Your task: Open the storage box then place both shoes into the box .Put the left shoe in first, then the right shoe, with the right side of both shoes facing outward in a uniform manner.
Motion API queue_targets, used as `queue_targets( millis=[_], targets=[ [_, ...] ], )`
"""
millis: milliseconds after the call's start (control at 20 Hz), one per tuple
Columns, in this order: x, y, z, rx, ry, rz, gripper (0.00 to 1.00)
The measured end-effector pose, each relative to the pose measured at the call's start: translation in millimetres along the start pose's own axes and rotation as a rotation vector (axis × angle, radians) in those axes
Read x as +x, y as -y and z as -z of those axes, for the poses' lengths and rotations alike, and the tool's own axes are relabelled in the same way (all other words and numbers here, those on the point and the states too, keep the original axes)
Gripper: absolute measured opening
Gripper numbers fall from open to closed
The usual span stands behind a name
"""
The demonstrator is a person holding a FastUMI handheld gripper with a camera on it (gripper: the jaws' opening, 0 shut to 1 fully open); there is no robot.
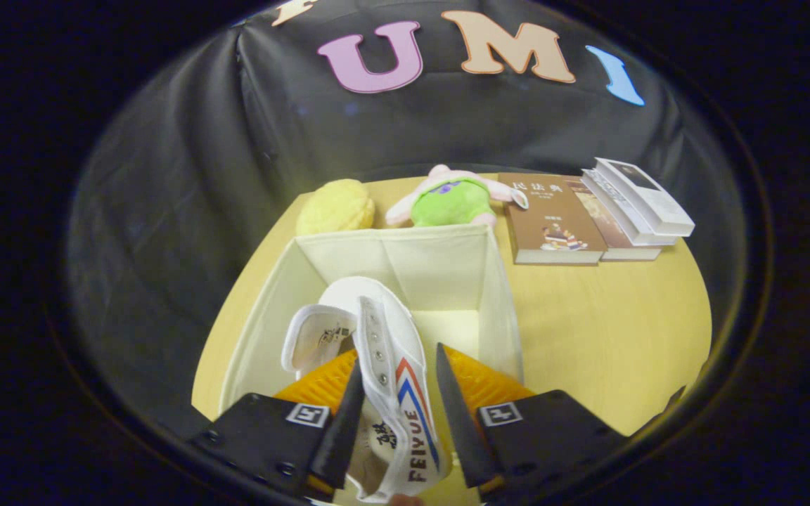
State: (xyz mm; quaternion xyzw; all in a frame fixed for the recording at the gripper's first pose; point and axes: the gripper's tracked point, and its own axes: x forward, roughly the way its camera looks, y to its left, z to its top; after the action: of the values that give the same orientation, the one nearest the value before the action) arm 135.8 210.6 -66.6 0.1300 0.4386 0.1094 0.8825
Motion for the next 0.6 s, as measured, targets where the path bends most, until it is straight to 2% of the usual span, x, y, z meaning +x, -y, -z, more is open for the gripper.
queue_targets(
  millis=[150,350,600],
  targets=[
    [-29,-6,-26,0.038,0.131,-0.061,1.0],
    [-89,26,-66,0.055,0.35,-0.055,1.0],
    [-149,111,-90,-0.02,0.606,0.094,1.0]
  ],
)
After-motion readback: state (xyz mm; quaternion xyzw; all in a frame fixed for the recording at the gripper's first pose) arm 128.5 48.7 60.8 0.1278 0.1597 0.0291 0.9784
